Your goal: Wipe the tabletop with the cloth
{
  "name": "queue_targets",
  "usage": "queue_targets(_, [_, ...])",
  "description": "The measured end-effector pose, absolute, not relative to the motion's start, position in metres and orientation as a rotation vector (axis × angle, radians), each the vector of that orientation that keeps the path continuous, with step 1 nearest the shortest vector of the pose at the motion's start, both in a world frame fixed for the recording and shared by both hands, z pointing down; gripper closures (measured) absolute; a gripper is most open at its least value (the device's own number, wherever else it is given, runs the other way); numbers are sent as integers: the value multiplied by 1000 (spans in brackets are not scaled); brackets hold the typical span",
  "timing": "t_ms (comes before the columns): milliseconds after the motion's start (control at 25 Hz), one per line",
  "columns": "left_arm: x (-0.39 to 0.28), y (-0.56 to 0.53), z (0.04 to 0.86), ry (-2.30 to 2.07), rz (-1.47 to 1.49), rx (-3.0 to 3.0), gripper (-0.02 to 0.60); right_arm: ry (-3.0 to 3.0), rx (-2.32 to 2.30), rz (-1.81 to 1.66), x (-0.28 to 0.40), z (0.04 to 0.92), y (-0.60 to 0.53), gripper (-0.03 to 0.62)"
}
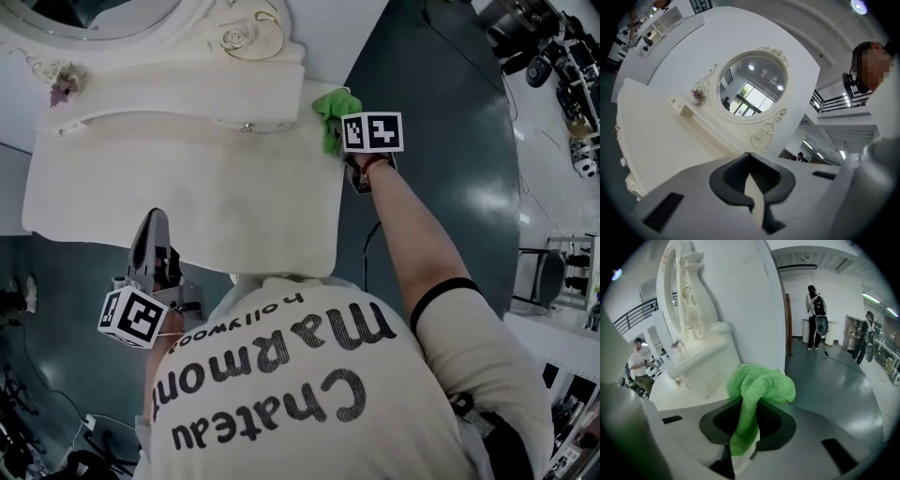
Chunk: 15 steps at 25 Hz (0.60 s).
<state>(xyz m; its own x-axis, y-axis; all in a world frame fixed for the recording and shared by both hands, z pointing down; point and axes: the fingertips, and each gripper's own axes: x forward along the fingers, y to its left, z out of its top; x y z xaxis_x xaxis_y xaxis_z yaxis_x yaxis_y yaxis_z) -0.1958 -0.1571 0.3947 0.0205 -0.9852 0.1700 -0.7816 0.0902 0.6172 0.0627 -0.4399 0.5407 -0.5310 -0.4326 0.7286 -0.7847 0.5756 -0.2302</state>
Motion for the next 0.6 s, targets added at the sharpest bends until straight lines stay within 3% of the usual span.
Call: queue_targets(600, [-206, -165, 375, -1704, -419, 1830, 575, -2053, 1283, 775, 122, 525, -423, 497])
